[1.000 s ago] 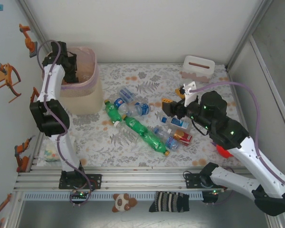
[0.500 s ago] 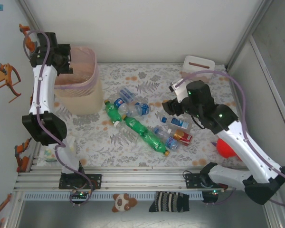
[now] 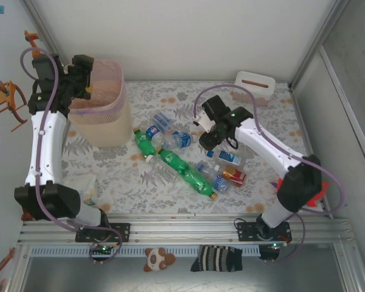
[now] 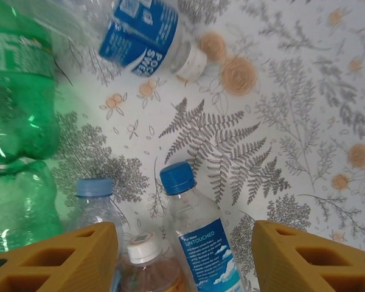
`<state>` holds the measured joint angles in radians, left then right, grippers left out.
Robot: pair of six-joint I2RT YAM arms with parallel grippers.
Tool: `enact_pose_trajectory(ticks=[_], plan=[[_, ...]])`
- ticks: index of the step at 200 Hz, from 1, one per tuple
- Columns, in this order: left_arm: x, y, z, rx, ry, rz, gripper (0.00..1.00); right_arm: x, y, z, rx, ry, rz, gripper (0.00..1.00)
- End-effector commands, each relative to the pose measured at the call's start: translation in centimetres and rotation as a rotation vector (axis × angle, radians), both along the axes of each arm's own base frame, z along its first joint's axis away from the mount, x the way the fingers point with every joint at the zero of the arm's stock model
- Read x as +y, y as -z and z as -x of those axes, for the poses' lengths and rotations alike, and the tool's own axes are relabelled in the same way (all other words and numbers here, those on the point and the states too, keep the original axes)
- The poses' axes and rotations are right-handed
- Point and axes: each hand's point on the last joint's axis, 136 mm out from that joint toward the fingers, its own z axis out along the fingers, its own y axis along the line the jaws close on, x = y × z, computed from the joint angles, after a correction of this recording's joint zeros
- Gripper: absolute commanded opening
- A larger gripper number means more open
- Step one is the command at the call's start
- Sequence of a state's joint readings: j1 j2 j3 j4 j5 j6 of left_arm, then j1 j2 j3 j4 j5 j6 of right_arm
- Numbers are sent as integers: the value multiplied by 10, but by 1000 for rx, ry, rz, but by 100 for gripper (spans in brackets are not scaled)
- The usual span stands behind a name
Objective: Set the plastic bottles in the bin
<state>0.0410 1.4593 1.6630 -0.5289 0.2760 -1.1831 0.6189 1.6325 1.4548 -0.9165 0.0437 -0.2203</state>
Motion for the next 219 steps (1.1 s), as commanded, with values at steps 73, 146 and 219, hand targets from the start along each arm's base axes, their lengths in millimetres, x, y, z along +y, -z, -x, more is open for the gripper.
enact_pose_trajectory(ticks=[73, 146, 219], plan=[[-22, 12, 81, -89, 160, -84, 86, -7, 88, -25, 200, -59, 245, 57], [-25, 20, 92, -76, 166, -67, 86, -12, 129, -22, 307, -73, 306, 53], [-27, 27, 92, -60, 168, -59, 86, -20, 141, -20, 334, -81, 344, 46]])
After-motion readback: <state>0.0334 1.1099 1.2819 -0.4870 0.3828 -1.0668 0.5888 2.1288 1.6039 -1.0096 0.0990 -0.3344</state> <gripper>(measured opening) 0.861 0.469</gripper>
